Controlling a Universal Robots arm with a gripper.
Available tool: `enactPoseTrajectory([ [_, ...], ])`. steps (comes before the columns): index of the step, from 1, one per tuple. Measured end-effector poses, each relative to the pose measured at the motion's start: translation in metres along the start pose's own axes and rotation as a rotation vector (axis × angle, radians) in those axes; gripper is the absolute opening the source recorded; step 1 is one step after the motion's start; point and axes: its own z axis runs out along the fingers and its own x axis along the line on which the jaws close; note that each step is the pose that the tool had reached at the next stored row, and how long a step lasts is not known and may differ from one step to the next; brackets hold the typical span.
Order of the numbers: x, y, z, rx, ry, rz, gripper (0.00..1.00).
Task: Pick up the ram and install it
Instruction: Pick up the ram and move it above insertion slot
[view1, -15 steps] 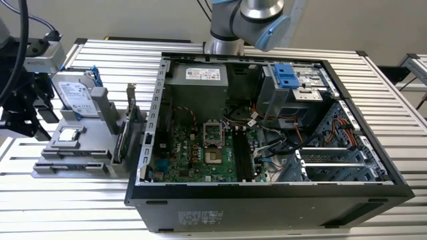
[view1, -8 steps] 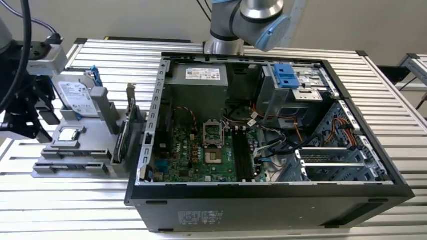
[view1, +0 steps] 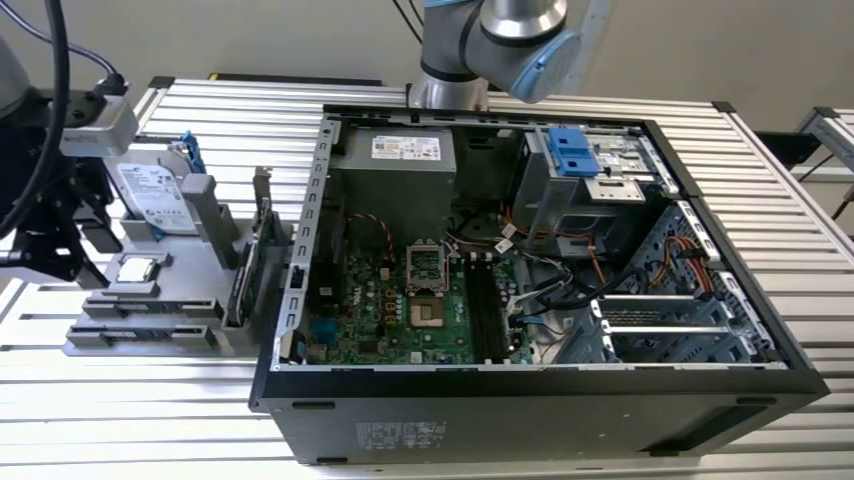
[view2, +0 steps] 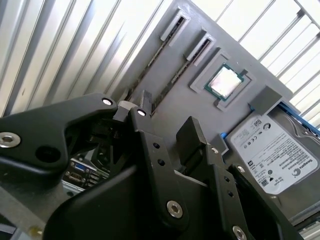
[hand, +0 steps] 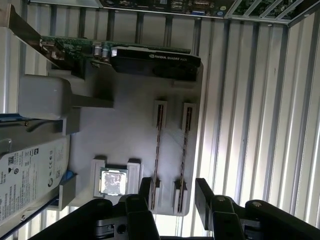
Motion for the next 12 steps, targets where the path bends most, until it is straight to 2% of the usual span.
enactPoseTrajectory([
  [12,0.0,0.0,0.008,0.0,0.0,-0.004,1.0],
])
